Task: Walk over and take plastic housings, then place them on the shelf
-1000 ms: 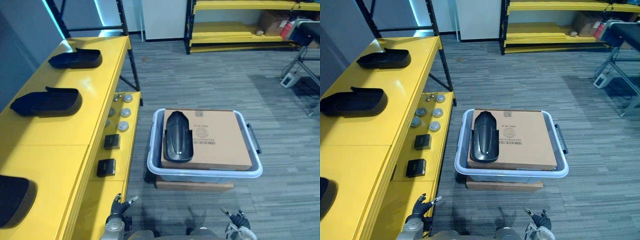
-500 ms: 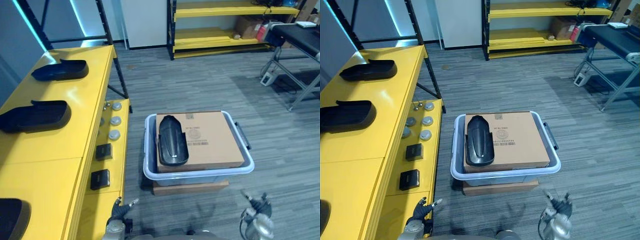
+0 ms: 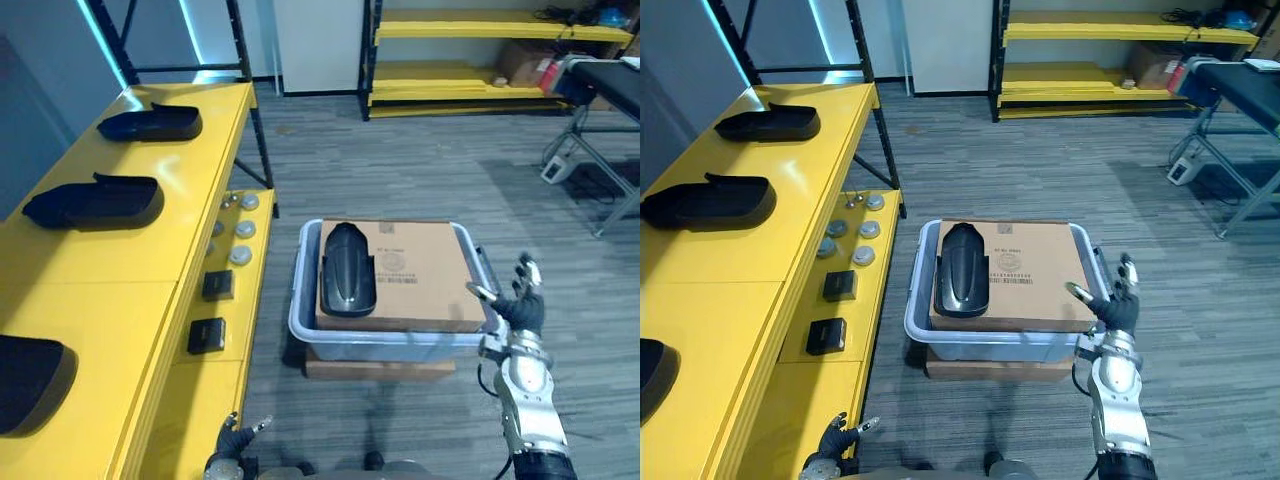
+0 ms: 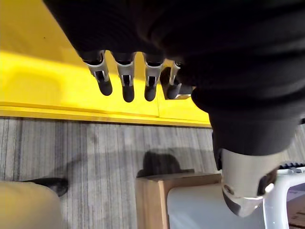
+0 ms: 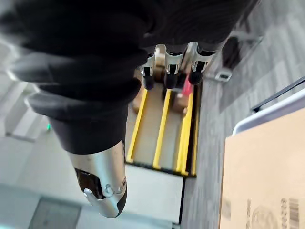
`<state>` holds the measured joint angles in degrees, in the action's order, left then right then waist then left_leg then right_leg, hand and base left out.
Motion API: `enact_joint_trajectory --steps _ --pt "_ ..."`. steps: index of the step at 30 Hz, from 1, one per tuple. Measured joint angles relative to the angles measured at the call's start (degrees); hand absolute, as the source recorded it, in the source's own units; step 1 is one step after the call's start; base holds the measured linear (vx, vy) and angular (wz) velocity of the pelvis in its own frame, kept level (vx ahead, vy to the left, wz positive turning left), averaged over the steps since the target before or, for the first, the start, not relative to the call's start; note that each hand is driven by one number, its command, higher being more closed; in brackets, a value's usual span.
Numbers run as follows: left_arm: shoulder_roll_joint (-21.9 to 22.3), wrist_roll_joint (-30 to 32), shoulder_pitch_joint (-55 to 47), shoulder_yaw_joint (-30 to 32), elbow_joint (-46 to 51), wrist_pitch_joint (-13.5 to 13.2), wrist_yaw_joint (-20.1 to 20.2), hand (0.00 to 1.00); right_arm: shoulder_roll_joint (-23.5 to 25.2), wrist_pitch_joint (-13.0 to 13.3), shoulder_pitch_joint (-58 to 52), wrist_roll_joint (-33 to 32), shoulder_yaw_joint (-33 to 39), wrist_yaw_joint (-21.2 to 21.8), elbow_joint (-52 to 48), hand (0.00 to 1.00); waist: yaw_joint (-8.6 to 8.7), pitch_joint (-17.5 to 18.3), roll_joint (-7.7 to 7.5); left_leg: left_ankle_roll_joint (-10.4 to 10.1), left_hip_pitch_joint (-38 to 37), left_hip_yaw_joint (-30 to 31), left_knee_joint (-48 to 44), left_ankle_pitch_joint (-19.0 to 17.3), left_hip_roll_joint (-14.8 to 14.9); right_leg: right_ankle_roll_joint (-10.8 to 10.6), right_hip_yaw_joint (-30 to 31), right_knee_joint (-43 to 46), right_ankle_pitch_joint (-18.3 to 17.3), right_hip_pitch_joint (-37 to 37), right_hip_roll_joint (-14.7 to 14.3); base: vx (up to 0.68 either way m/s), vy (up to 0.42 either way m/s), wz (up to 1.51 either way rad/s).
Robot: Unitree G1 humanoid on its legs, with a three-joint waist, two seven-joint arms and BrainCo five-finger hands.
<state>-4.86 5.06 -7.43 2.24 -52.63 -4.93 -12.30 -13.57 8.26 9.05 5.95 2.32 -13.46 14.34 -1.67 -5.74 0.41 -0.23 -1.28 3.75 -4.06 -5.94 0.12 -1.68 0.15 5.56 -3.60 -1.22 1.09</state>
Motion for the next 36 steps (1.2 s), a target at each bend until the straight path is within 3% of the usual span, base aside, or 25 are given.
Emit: enact_joint_trajectory --steps 7,11,14,18,19,25,31,36 --pt "0.2 -0.4 0.0 0.0 1.2 -0.5 -0.2 0.0 0.2 -4.9 12.5 6.9 -2.4 -1.7 19.4 0.0 -2.4 -0.2 0.34 -0.3 2.6 2.6 -0.1 0.8 -1.1 -0.1 -3.6 -1.9 0.0 0.0 1.2 0.08 0.003 0.23" --pt "0.3 -0.6 0.2 0.0 2.3 -0.7 -0.5 0.0 0.3 -7.2 20.5 8.2 -2.1 -3.2 30.2 0.0 -2.7 -2.9 1.24 -0.3 3.9 4.0 -0.2 0.9 -1.4 -0.1 -5.0 -2.0 0.1 -0.7 1.4 0.01 0.02 0.2" --pt "0.2 -1.1 1.2 -0.1 2.8 -0.8 -0.6 0.0 0.3 -8.1 27.1 8.2 0.7 -4.1 37.5 0.0 -3.86 -5.1 1.46 -0.5 5.8 4.2 0.1 2.3 -1.5 -0.5 -5.1 -2.2 0.8 -2.4 1.6 -0.03 0.004 0.08" --pt "0.2 -2.2 1.8 -0.3 2.8 -1.1 -1.8 0.0 0.3 -10.2 33.6 8.2 5.1 -5.6 46.5 0.0 -4.06 -7.1 1.8 -0.3 7.6 5.7 0.1 2.8 -2.1 -0.5 -6.6 -4.0 1.8 -2.7 2.0 -0.03 0.018 0.18" --pt "0.2 -2.2 2.1 -0.3 3.0 -1.1 -2.1 0.0 0.4 -11.0 35.0 8.2 5.9 -5.9 47.6 1.0 -4.1 -7.9 1.94 -0.1 7.8 5.7 0.1 2.9 -2.1 -0.7 -6.6 -4.5 2.5 -2.8 2.0 -0.03 0.04 -0.02" --pt "0.2 -3.4 2.9 -0.6 3.8 -1.1 -3.0 0.0 0.3 -12.5 39.0 8.2 9.1 -9.2 49.8 1.0 -4.19 -10.5 1.77 0.5 8.8 5.7 0.1 3.6 -3.1 -0.9 -6.6 -5.9 4.0 -3.0 2.9 -0.04 0.05 0.01" --pt "0.0 -3.7 3.8 -1.9 3.7 -1.1 -3.1 0.0 0.5 -12.6 39.2 6.8 10.1 -8.8 50.8 1.0 -5.36 -10.7 1.59 0.5 8.8 5.6 0.9 4.2 -3.3 -1.2 -6.5 -5.9 4.3 -3.5 3.1 -0.05 0.027 -0.02" --pt "0.1 -4.5 4.1 -2.0 3.8 -1.1 -3.1 0.0 2.5 -12.6 38.7 5.7 9.9 -8.8 51.3 1.0 -5.18 -11.0 1.04 -0.1 8.2 5.6 3.2 5.6 -3.1 -1.2 -6.4 -5.9 4.6 -4.0 3.1 -0.05 -0.002 0.0"
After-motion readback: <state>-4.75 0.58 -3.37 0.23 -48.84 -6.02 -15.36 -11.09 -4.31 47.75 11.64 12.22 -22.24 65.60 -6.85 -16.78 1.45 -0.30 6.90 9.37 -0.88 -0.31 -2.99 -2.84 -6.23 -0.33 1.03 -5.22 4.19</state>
